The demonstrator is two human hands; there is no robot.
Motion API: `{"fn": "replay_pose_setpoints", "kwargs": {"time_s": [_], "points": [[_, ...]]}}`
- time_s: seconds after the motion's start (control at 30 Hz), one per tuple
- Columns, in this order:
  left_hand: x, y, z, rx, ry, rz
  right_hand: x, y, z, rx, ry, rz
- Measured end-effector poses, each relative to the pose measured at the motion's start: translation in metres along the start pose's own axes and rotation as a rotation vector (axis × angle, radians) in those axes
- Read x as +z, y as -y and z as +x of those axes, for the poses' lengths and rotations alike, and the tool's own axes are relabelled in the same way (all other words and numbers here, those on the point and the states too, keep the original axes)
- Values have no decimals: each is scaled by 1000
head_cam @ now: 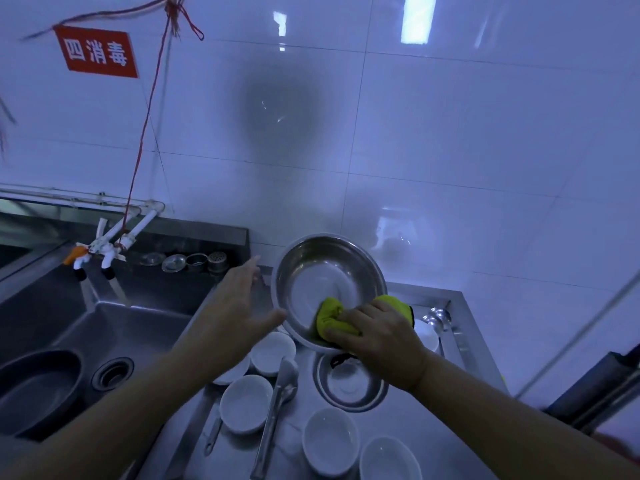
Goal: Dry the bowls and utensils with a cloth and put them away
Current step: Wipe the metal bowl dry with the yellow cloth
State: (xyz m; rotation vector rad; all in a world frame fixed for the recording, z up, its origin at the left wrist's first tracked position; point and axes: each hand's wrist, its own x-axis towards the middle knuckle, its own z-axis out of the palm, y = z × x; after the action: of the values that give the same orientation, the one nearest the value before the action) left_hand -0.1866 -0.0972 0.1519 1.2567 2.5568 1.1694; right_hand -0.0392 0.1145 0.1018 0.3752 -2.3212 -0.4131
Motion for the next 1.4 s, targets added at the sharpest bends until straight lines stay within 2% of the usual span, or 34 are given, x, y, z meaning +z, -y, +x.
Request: {"fn": "replay_pose_setpoints", "kwargs": {"time_s": [0.07, 0.17, 0.3, 0.4, 0.47, 0.5, 0.57, 0.63, 0.7, 0.83, 0.97, 1.07, 1.13, 1.27, 1.4], "points": [[2, -6, -8, 345, -130, 323, 1, 0, 1, 1, 23, -1], [14, -8, -6, 693, -70, 596, 3, 2, 6, 19, 35, 21], [21, -6, 4, 876, 69, 730, -1, -1, 5, 77, -9, 83], [24, -10, 7, 901, 93, 733, -3, -3, 5, 58, -51, 100], [25, -9, 10, 829, 83, 709, -2, -7, 4, 100, -99, 115], [26, -7, 11, 754, 65, 622, -3, -11, 3, 160, -133, 137], [26, -5, 8, 491, 45, 255, -7, -20, 2, 322, -219, 162], [31, -7, 7, 117, 96, -237, -12, -26, 4, 501, -297, 183], [37, -14, 6, -95, 114, -579, -11, -25, 11, 625, -292, 243], [51, -42, 12, -320, 28, -930, 0, -14, 30, 644, -282, 308], [54, -51, 26, -581, -86, -1128, 4, 6, 47, 588, -308, 260], [52, -51, 35, -622, -82, -1117, 11, 15, 46, 511, -326, 230], [51, -52, 38, -627, -98, -1099, 11, 9, 45, 531, -347, 275], [45, -58, 38, -638, -157, -1140, -2, -6, 49, 801, -416, 530], [41, -63, 35, -561, -167, -1170, -7, -17, 52, 895, -441, 593]]}}
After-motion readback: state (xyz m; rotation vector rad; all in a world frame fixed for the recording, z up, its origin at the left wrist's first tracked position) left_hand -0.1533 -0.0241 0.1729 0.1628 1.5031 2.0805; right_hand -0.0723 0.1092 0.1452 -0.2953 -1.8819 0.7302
